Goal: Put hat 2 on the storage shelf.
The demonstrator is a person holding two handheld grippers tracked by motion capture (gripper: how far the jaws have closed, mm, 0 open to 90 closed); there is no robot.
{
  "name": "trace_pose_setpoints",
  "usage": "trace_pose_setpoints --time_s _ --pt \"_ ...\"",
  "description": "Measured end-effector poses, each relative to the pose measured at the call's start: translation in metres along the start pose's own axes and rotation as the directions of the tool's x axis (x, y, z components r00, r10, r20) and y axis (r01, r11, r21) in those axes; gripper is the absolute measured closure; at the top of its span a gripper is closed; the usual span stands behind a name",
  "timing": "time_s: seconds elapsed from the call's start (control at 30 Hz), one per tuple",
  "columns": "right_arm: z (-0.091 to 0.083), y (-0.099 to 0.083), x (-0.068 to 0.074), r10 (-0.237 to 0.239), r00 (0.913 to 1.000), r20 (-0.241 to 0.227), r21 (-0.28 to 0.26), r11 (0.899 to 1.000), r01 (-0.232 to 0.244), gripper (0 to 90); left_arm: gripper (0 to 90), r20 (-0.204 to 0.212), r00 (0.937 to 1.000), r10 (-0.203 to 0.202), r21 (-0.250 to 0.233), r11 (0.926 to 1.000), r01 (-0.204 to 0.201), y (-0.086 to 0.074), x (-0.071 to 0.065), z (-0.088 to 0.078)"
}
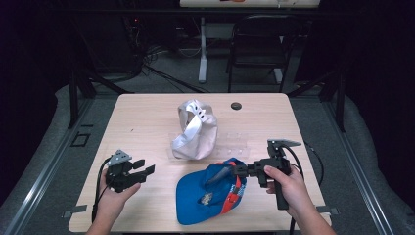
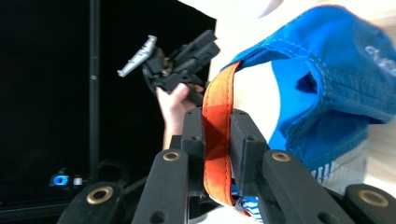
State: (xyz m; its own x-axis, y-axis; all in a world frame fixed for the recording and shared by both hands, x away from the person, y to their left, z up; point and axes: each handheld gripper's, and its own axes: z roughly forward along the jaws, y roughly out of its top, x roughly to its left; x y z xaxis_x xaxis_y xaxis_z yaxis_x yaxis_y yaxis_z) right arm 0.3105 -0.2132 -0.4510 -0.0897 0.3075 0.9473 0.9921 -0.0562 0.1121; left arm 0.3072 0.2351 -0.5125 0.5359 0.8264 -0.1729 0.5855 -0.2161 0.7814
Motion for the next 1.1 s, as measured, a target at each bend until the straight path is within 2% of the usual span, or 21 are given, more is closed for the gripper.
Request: trace_pose_setpoints --time_s 0.03,0.07,0.17,0.27,0.53,0.6,0.63,0.9,1.1 --pt "0.001 0.000 0.002 0.015 0.9998 -0.011 -0.011 1.000 -0.015 77.5 49.3 0.001 1.0000 0.001 0.002 1.0000 -0.001 0.000 0.000 0.000" --pt "-0.001 0.002 0.002 0.007 0.9998 -0.020 0.005 1.000 -0.007 77.5 49.3 0.001 1.0000 -0.001 0.001 1.0000 0.001 0.000 0.000 0.000" --pt "-0.003 0.004 0.007 0.009 0.9990 -0.043 0.004 1.000 -0.008 77.5 49.3 -0.002 1.0000 0.001 -0.002 1.0000 -0.001 0.000 0.000 0.000" --pt "-0.006 0.005 0.014 0.024 0.9976 -0.064 -0.017 1.000 -0.025 77.5 49.3 -0.002 1.0000 0.000 -0.001 1.0000 0.000 0.000 0.000 0.000" --pt "-0.016 0.008 0.031 0.015 0.9940 -0.109 -0.061 0.998 -0.022 77.6 49.3 -0.002 1.0000 0.003 -0.002 1.0000 -0.003 0.000 0.000 0.000" --pt "-0.018 0.009 0.032 0.007 0.9939 -0.110 -0.052 0.999 -0.013 77.6 49.3 -0.002 1.0000 0.002 -0.002 1.0000 -0.002 0.000 0.000 0.000" --pt "-0.019 0.010 0.037 0.012 0.9947 -0.102 -0.073 0.997 -0.019 77.6 49.3 -0.003 1.0000 0.001 -0.003 1.0000 -0.001 0.000 0.000 0.000" --pt "-0.032 0.015 0.048 0.000 0.9975 -0.071 -0.108 0.994 -0.007 77.6 49.3 -0.003 1.0000 0.000 0.003 1.0000 0.000 0.001 0.001 -0.001" --pt "-0.044 0.021 0.054 0.003 0.9969 -0.079 -0.147 0.989 -0.015 77.5 49.3 -0.005 1.0000 -0.001 -0.004 1.0000 0.001 0.000 0.000 0.000"
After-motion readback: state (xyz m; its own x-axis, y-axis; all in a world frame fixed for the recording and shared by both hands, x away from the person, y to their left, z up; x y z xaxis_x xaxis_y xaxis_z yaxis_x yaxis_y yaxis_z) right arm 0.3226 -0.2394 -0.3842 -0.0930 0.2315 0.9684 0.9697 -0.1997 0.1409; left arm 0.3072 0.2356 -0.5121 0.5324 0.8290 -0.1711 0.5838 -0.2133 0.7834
